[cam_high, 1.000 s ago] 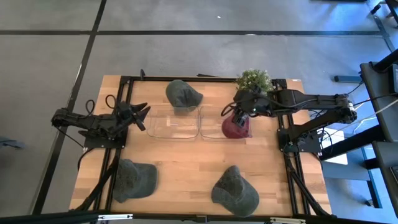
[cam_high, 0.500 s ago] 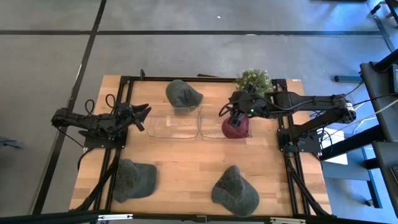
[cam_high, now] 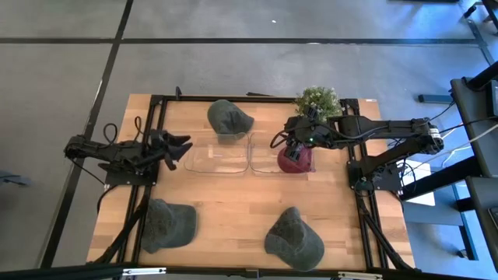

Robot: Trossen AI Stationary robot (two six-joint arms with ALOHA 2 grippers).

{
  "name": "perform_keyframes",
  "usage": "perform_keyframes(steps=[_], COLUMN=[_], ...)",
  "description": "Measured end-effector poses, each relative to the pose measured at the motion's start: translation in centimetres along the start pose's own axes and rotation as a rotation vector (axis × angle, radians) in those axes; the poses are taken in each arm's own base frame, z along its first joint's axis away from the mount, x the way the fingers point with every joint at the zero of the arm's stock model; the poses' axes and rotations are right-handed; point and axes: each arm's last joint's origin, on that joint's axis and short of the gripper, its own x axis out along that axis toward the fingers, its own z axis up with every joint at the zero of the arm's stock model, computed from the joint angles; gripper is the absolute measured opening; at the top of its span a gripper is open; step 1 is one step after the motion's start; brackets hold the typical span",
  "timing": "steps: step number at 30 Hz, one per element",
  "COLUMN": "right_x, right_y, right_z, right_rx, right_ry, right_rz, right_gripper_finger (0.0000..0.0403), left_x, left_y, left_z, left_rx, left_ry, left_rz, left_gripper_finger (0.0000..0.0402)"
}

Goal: Pick & Place hat
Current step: Put the bottom left black cap into the left transparent bin

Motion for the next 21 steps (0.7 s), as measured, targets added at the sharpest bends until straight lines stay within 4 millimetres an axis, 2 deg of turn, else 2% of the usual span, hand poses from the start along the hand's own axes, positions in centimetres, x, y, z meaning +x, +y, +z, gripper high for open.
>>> perform_keyframes(steps=[5, 13, 16, 21], right_x=[0.1, 0.4, 0.6, 0.8], right_y=[-0.1, -0.9, -1.2, -1.8], right_z=[0.0, 0.1, 0.1, 0.1], right_rx=[-0.006, -0.019, -0.028, 0.002], right_ry=[0.001, 0.01, 0.014, 0.019], right_rz=[-0.003, -0.027, -0.037, -0.053], right_gripper_finger=[0.0172, 0.0172, 0.0172, 0.0172], left_x=[0.0, 0.0, 0.2, 1.3], left_y=[-0.3, -1.2, -2.1, -4.5], left_z=[0.0, -0.5, 0.3, 2.2], left_rx=[-0.129, -0.228, -0.215, -0.016], left_ry=[0.034, 0.245, 0.332, 0.458], left_rz=[-0.079, -0.305, -0.346, -0.384], left_gripper_finger=[0.0211, 0.0196, 0.0183, 0.0162])
